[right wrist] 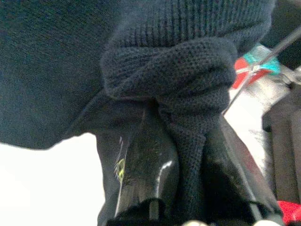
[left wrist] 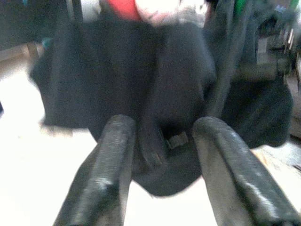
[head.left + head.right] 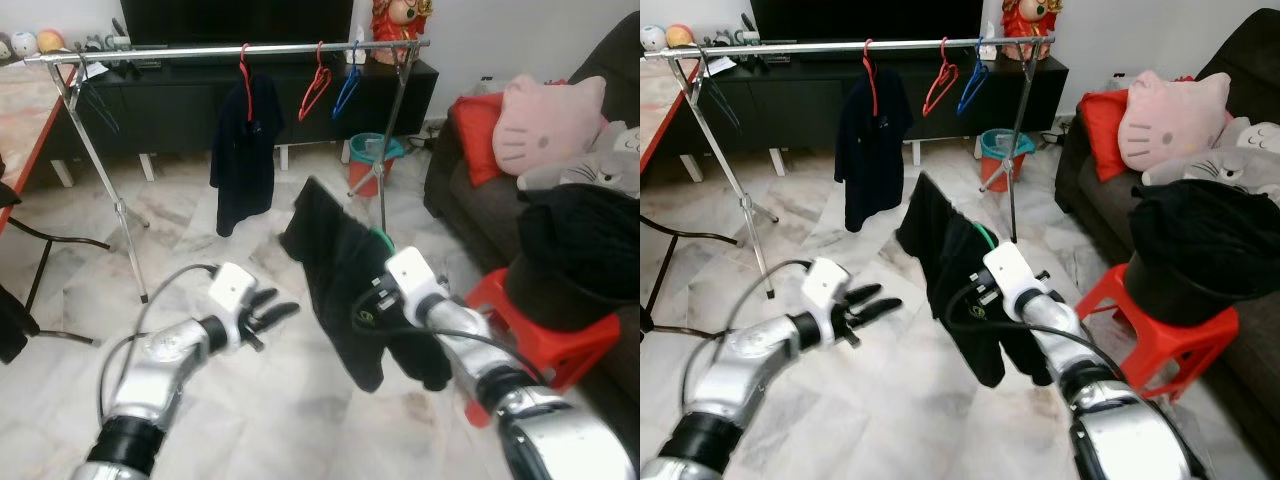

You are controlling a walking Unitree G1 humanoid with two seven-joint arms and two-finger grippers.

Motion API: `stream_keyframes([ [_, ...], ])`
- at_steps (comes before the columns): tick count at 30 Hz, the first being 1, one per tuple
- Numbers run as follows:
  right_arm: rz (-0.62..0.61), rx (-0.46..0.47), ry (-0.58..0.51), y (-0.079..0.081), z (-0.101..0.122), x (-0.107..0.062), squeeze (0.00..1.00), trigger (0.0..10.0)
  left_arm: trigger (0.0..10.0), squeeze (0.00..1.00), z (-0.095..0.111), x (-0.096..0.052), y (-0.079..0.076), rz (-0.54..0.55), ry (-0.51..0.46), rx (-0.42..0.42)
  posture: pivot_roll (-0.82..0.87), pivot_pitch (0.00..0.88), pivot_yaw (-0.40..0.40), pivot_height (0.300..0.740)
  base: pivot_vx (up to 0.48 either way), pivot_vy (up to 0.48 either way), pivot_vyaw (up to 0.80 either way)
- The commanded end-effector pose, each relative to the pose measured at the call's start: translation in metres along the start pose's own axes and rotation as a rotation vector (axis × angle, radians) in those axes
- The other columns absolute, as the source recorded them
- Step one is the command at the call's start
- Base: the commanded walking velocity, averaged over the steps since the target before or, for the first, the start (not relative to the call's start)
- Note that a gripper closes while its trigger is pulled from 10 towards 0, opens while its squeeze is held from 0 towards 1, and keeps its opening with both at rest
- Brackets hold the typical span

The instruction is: Hang hanger

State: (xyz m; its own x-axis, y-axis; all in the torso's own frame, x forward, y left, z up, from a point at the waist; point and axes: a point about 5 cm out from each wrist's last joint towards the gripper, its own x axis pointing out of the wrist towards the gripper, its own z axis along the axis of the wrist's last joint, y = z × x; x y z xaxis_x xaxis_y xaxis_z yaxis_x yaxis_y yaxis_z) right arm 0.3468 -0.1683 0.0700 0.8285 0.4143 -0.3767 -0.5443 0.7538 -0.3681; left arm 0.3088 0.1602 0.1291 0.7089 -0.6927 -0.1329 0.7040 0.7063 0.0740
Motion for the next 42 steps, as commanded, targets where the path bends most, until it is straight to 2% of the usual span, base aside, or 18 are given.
stream_keyframes([
  [1,0.059,-0.038,-0.028,-0.001,0.004,-0.002,0.00,0.0,10.0,1.00,0.009,0.001,-0.004,-0.045,-0.022,0.012,0.12,0.000,-0.075,0.740,0.000,0.000,0.00],
  [3,0.073,-0.041,-0.026,-0.001,0.003,-0.003,0.00,0.0,10.0,1.00,0.010,0.001,-0.004,-0.050,-0.021,0.014,0.12,0.000,-0.075,0.740,0.000,0.000,0.00],
  [5,0.143,-0.083,-0.015,0.000,-0.001,-0.006,0.00,0.0,10.0,1.00,0.012,-0.002,-0.005,-0.084,-0.004,0.039,0.12,0.000,-0.074,0.740,0.000,0.000,0.00],
  [7,0.273,-0.126,-0.014,0.003,-0.005,-0.012,0.00,0.0,10.0,1.00,0.012,-0.005,-0.009,-0.141,0.015,0.051,0.12,0.000,-0.074,0.740,0.000,0.000,0.00],
  [11,0.414,-0.140,-0.035,0.007,-0.006,-0.019,0.00,0.0,10.0,1.00,0.006,-0.008,-0.016,-0.206,0.055,0.052,0.12,0.000,-0.078,0.740,0.000,0.000,0.00],
  [14,0.589,-0.137,-0.088,0.011,0.000,-0.025,0.00,0.0,10.0,1.00,0.000,-0.009,-0.022,-0.244,0.093,0.043,0.11,0.000,-0.086,0.740,0.000,0.000,0.00],
  [19,0.682,-0.176,-0.093,0.016,0.001,-0.027,0.00,0.0,10.0,1.00,0.000,-0.008,-0.027,-0.281,0.098,0.035,0.12,0.000,-0.093,0.740,0.000,0.000,0.00],
  [20,0.696,-0.192,-0.092,0.017,0.002,-0.027,0.00,0.0,10.0,0.95,0.000,-0.007,-0.029,-0.290,0.096,0.038,0.12,0.000,-0.095,0.740,0.000,0.000,0.00],
  [21,0.696,-0.192,-0.092,0.017,0.002,-0.027,0.00,0.0,10.0,0.95,0.000,-0.007,-0.029,-0.290,0.096,0.038,0.12,0.000,-0.095,0.740,0.000,0.000,0.00],
  [22,0.707,-0.216,-0.085,0.018,0.002,-0.027,0.00,0.0,10.0,0.00,-0.001,-0.008,-0.031,-0.310,0.102,0.040,0.12,0.000,-0.099,0.740,0.000,0.000,0.00],
  [26,0.727,-0.268,-0.043,0.019,-0.002,-0.027,0.00,0.0,10.0,0.00,-0.005,-0.011,-0.034,-0.358,0.130,0.027,0.12,0.000,-0.103,0.740,0.000,0.000,0.00],
  [31,0.787,-0.344,-0.025,0.024,-0.004,-0.029,0.00,0.0,10.0,0.00,-0.009,-0.022,-0.043,-0.499,0.194,-0.005,0.13,0.000,-0.113,0.740,0.000,0.000,0.00],
  [35,0.787,-0.359,-0.038,0.025,-0.001,-0.027,0.00,0.0,10.0,0.00,-0.012,-0.019,-0.045,-0.504,0.211,0.008,0.13,0.000,-0.119,0.740,0.000,0.000,0.00],
  [42,0.808,-0.381,-0.072,0.030,0.008,-0.023,0.00,0.0,10.0,0.00,-0.016,-0.006,-0.046,-0.477,0.221,0.024,0.13,0.000,-0.132,0.740,0.000,0.000,0.00],
])
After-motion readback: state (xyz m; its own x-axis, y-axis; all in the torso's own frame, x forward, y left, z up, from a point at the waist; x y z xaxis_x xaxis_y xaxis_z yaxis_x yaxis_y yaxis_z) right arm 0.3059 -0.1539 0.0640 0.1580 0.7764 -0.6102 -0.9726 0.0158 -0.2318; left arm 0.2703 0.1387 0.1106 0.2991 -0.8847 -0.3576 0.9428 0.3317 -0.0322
